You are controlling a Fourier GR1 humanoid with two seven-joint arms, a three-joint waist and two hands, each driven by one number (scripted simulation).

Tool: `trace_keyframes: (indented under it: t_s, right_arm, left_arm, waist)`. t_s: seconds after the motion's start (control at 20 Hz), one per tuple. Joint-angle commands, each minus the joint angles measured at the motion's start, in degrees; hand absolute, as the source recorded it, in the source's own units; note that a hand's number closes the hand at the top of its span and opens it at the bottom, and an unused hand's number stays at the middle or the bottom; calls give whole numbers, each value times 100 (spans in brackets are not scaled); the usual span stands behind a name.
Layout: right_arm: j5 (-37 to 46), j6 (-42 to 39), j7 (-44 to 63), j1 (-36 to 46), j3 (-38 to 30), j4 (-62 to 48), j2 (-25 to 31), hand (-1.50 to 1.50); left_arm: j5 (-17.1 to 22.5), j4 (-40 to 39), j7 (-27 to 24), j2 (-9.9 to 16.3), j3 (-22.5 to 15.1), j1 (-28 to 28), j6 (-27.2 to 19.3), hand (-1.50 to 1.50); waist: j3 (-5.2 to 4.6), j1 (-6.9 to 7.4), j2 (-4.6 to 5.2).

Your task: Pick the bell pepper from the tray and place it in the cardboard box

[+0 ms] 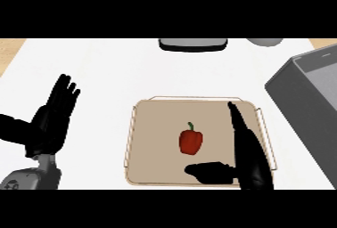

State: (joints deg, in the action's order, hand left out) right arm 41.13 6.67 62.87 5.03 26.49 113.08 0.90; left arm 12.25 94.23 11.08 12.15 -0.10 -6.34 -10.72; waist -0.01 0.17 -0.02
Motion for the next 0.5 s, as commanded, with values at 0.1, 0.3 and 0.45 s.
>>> trace_keyframes:
  t_s: [0.1,0.3,0.45]
  right_arm:
    - [0,185,153,-155,-185,-194,-87,-150]
    - [103,530,746,127,331,-193,-88,-150]
    - [-446,575,228,811,-282,-1172,-88,-150]
  left_arm:
    - [-338,-229,17,-222,-135,-200,-148,0]
    - [-78,345,397,-21,136,11,35,0]
    - [-203,-127,68,-176,55,-144,100,0]
  waist:
    - [1,-33,4]
    - [1,-4,-4]
    - [1,12,14]
